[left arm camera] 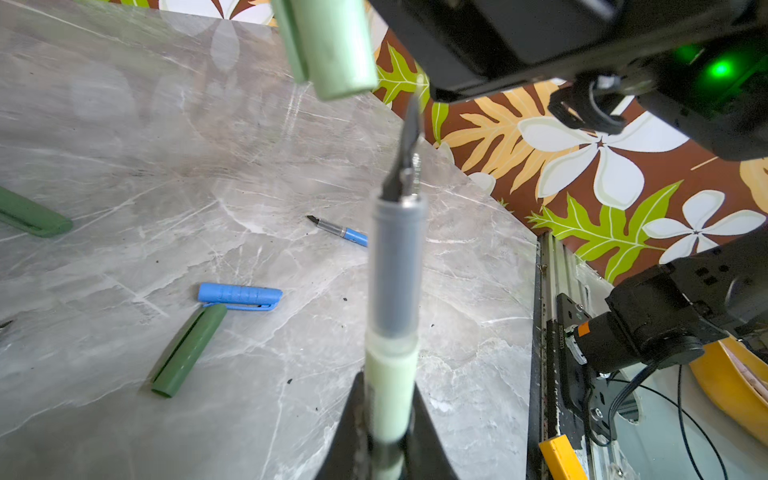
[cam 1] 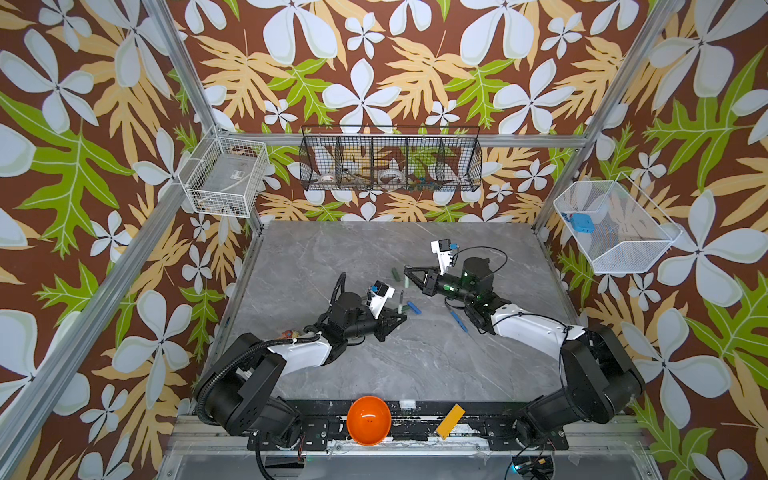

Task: Insert the pens into the pen caps
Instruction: 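Lift the cap and carry it toward the pen in the left gripper, then align the cap over the pen tip with the right gripper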

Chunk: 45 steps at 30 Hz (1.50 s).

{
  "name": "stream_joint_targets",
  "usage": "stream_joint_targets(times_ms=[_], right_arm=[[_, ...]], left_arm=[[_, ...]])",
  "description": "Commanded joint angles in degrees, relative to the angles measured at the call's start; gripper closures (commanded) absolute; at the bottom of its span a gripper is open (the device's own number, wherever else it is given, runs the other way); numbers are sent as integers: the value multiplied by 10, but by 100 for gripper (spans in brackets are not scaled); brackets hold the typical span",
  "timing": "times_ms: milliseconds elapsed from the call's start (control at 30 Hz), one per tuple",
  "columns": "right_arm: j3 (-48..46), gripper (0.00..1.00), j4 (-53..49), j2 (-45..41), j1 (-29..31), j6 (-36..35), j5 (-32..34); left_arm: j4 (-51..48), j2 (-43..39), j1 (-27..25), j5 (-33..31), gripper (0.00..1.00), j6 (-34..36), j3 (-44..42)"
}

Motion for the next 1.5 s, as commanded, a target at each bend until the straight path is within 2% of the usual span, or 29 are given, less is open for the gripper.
stream_joint_targets(times_ms=[0,1467], right_arm=[[5,88,26,-1,4,3,-3],[2,87,22,-11,40,-14,-7]], left_arm=[[19,2,0,14,100,-5,5],[15,3,-1,16,100,-7,9]])
